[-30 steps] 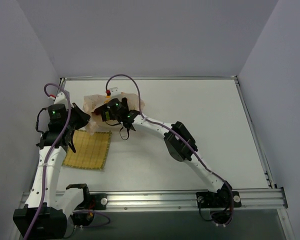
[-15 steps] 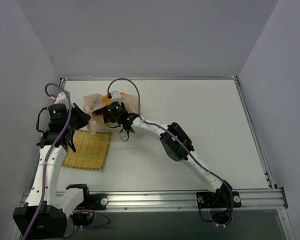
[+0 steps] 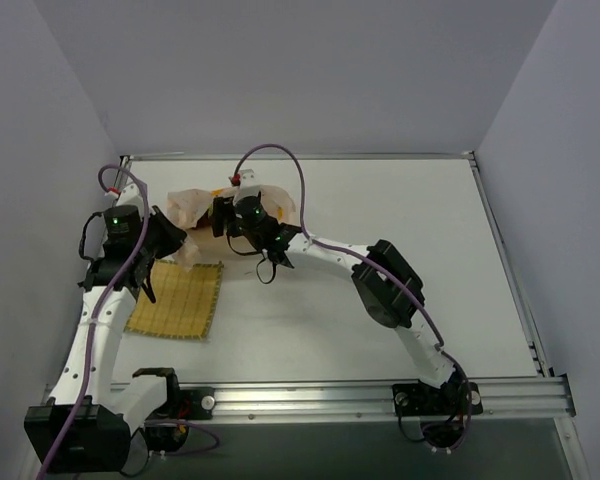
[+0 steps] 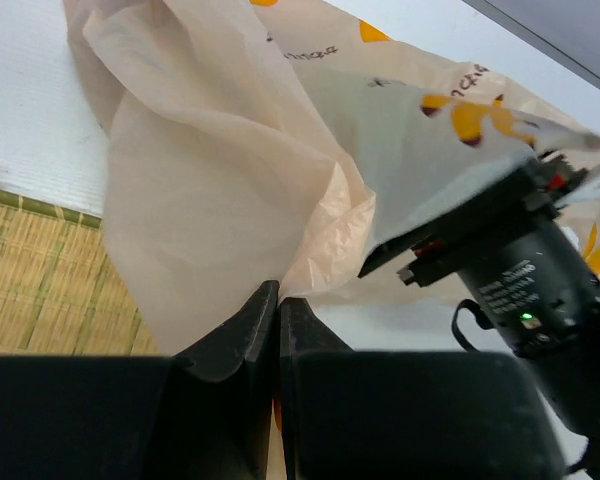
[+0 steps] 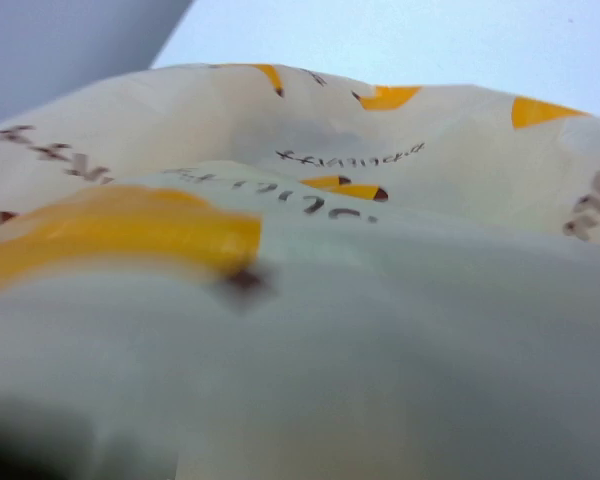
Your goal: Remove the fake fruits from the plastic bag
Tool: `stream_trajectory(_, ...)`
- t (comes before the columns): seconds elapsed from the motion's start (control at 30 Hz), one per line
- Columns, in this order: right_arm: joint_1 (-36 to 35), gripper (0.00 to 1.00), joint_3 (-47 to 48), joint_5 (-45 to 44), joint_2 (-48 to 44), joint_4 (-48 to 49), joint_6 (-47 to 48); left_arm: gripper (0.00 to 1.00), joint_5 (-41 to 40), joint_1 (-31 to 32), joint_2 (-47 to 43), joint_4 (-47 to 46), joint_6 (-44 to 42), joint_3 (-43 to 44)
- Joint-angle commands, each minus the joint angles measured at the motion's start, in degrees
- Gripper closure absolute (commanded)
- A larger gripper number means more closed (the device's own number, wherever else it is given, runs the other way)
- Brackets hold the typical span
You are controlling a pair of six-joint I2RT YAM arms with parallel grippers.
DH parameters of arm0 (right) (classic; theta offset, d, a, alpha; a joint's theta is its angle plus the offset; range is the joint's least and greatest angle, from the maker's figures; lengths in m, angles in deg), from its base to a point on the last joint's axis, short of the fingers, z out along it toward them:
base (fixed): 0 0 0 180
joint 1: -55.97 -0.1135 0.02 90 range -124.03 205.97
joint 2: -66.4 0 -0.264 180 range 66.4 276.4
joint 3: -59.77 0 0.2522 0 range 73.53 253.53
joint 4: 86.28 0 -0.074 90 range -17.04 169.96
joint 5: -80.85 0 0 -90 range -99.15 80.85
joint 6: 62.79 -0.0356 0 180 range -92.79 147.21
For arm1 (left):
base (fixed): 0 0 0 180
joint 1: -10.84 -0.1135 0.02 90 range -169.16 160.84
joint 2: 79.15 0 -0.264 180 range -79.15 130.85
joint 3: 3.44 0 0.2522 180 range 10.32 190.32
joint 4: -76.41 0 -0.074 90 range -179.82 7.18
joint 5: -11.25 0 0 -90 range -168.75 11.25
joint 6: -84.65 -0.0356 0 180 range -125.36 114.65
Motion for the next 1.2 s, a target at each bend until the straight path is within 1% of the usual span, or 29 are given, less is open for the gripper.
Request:
stream_trajectory(0.0,0.13,0.58,-3.17,2.7,-5.56,6.9,-1.76,0.98,-1.64,1.01,0.0,-0.96,0.44,4.0)
stream_trajectory(0.2,0.04,0.57,-8.89,8.24,-11.45,8.4,-3.17,0.98,-2.61,0.92,0.53,-1.31,0.35,4.88)
stream_trajectory(0.27,0.04,0.57,-10.12,11.58,-14.08,9.72,-3.52,0.98,-2.52,0.92,0.71,-1.48,0.61,5.41)
stream_trajectory(0.4,-0.22,0.57,-12.93,15.1,-17.69,8.67,-2.29,0.98,-2.78,1.01,1.59,-2.45,1.49,6.55)
stream_trajectory(0.6,-3.11,0.56,-21.45,12.74,-26.3,9.37,0.25,0.98,-4.1,0.83,3.26,-3.15,2.19,9.19)
stream_trajectory(0.7,-6.54,0.56,-25.84,9.84,-30.35,9.11,2.8,0.98,-4.28,0.92,3.61,-3.94,2.37,10.07)
stream_trajectory(0.77,-9.7,0.56,-29.19,9.74,-32.02,10.24,3.34,0.98,-4.36,0.92,3.96,-4.47,2.55,10.59)
stream_trajectory(0.83,-11.72,0.56,-30.69,9.83,-31.5,12.52,3.34,0.98,-4.71,0.92,4.31,-5.26,2.63,10.68)
stream_trajectory(0.9,-14.54,0.56,-31.83,9.74,-28.61,14.72,3.25,0.97,-4.72,0.83,4.57,-6.31,2.9,10.68)
stream_trajectory(0.97,-16.29,0.57,-30.44,9.74,-24.06,16.31,2.28,0.98,-4.28,0.83,5.01,-6.76,2.9,10.77)
stream_trajectory(1.1,-18.94,0.57,-27.97,5.0,-17.01,20.08,3.16,0.98,-4.19,-0.31,5.37,-6.41,1.94,12.09)
stream_trajectory(1.13,-19.2,0.57,-27.88,4.21,-15.69,23.31,3.25,0.98,-4.45,-0.4,5.02,-6.15,0.98,12.09)
stream_trajectory(1.17,-19.38,0.57,-27.53,3.24,-12.89,24.47,3.25,0.97,-6.02,-0.49,4.67,-5.88,0.53,12.09)
